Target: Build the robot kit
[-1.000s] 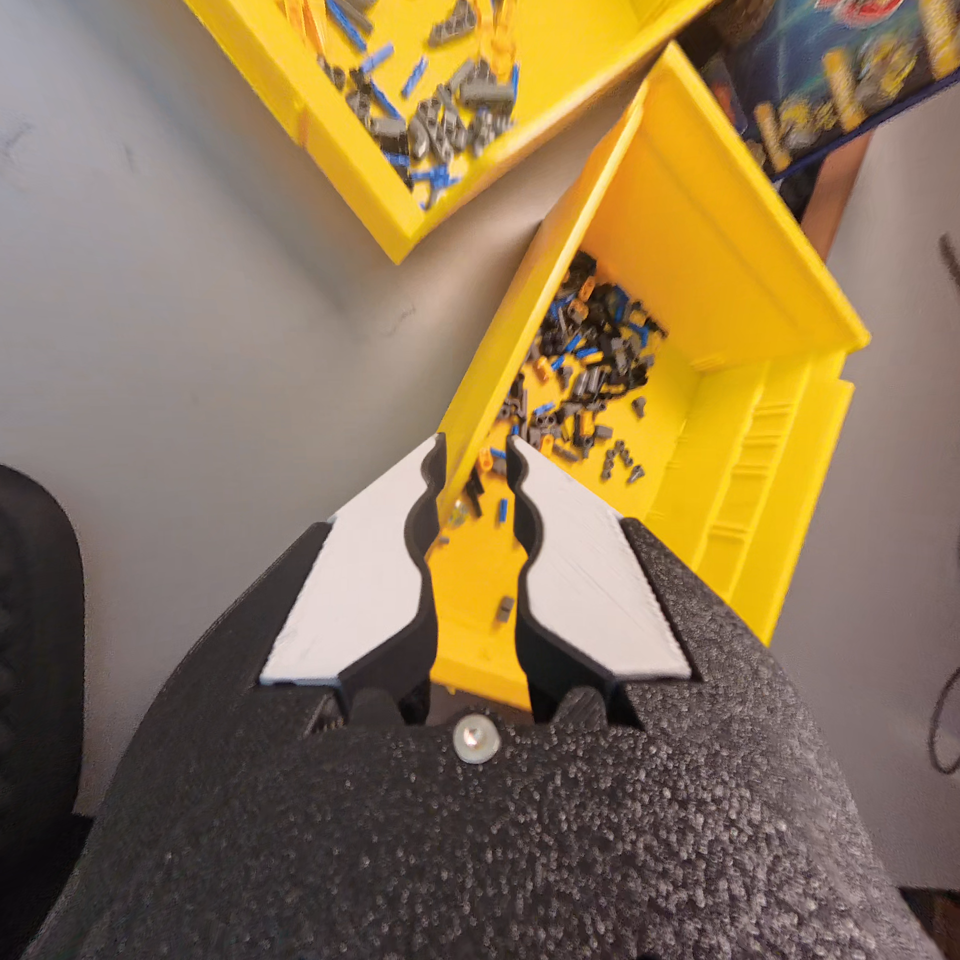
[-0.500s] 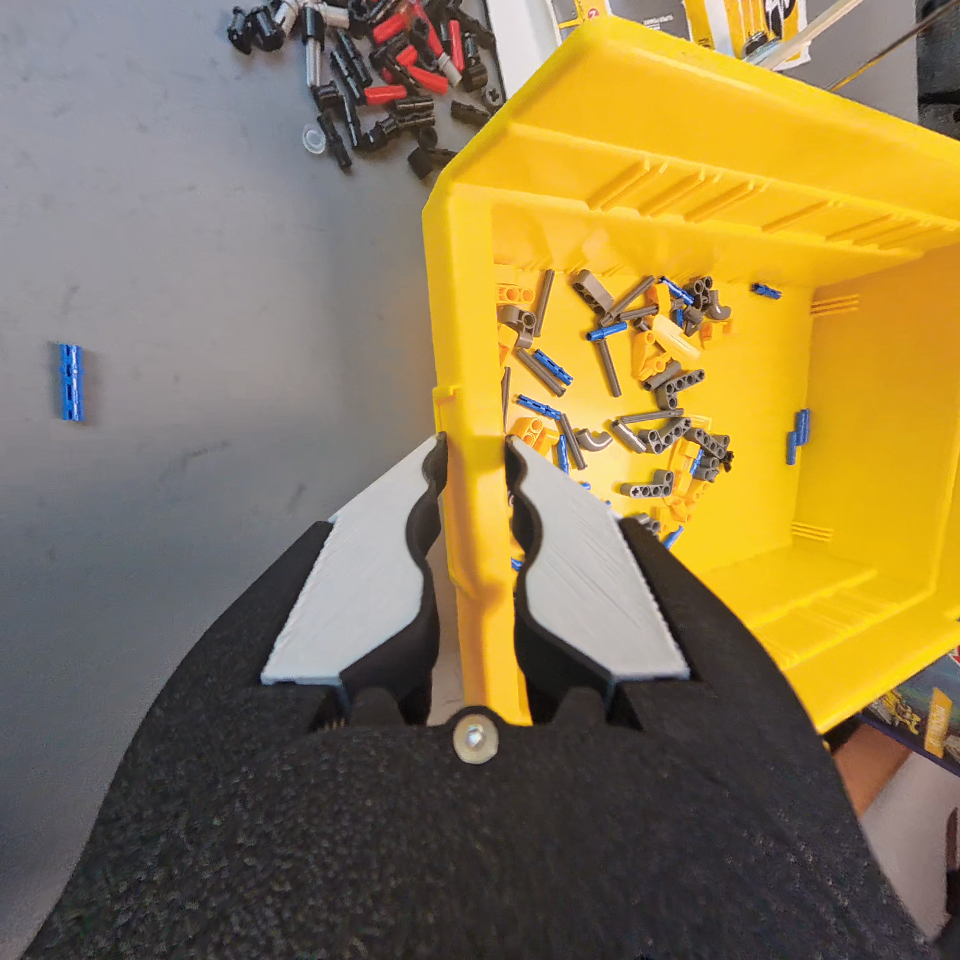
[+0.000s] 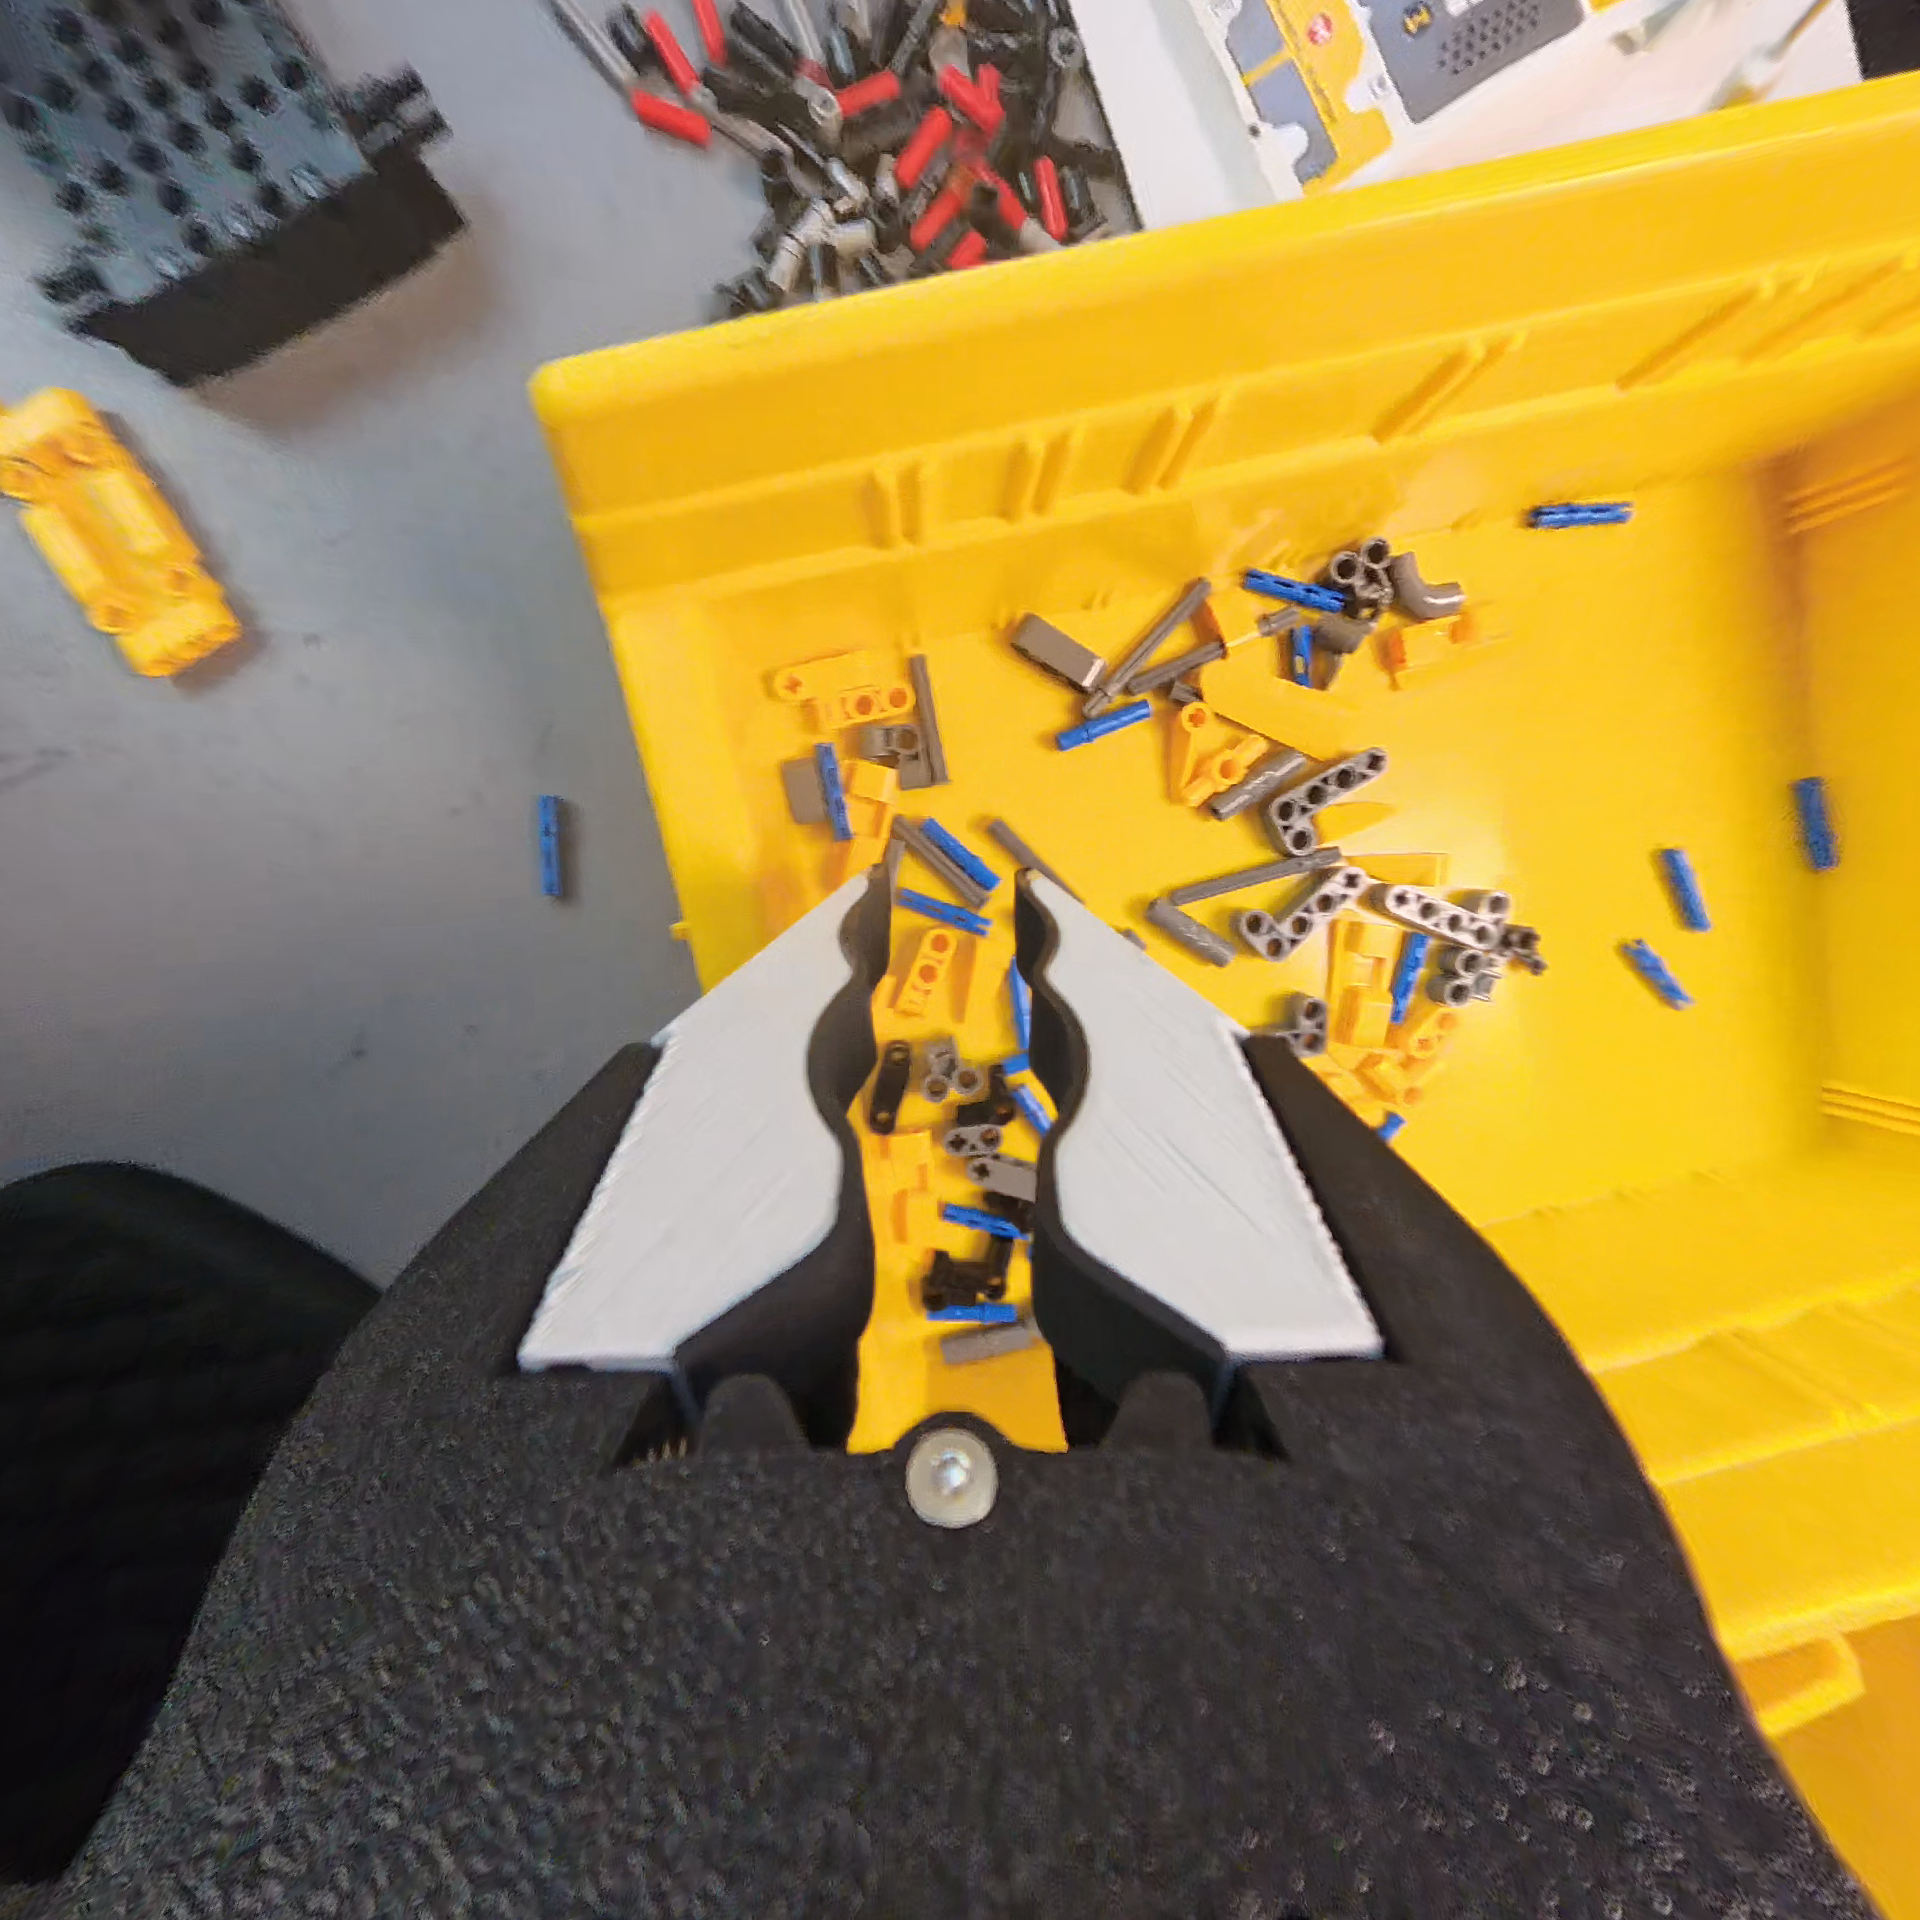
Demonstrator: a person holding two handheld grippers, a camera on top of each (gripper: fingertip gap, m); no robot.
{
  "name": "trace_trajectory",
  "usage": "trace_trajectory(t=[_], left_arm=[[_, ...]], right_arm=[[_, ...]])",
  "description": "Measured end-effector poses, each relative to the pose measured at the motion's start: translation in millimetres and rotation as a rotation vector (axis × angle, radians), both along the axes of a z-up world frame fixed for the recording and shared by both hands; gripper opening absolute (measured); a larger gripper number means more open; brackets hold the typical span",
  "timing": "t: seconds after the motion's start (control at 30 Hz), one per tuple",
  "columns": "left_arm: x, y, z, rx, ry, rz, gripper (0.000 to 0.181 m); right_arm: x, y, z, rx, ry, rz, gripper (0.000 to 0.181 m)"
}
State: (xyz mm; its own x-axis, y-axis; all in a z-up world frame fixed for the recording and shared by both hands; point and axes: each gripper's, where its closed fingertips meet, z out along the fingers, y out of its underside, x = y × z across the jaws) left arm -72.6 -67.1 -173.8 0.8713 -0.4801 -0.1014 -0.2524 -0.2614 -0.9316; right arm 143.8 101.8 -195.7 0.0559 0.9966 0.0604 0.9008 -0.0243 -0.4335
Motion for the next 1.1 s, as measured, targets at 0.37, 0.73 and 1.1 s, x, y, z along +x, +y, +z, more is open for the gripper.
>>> trace_trajectory(t=[0.37,0.73,1.1], left_arm=[[-2,-2,3,0.009,-0.015,-0.004,0.059],[-4,-2,3,0.005,-0.017,0.002,0.058],[-4,-1,2,0.010,0.002,0.011,0.058]], right_arm=[[-30,39,-43,-0.024,-0.040,-0.195,0.020],[-23,39,-17,0.048,0.043,-0.164,0.004],[-19,-115,-30,0.031,0.077,0.206,0.004]])
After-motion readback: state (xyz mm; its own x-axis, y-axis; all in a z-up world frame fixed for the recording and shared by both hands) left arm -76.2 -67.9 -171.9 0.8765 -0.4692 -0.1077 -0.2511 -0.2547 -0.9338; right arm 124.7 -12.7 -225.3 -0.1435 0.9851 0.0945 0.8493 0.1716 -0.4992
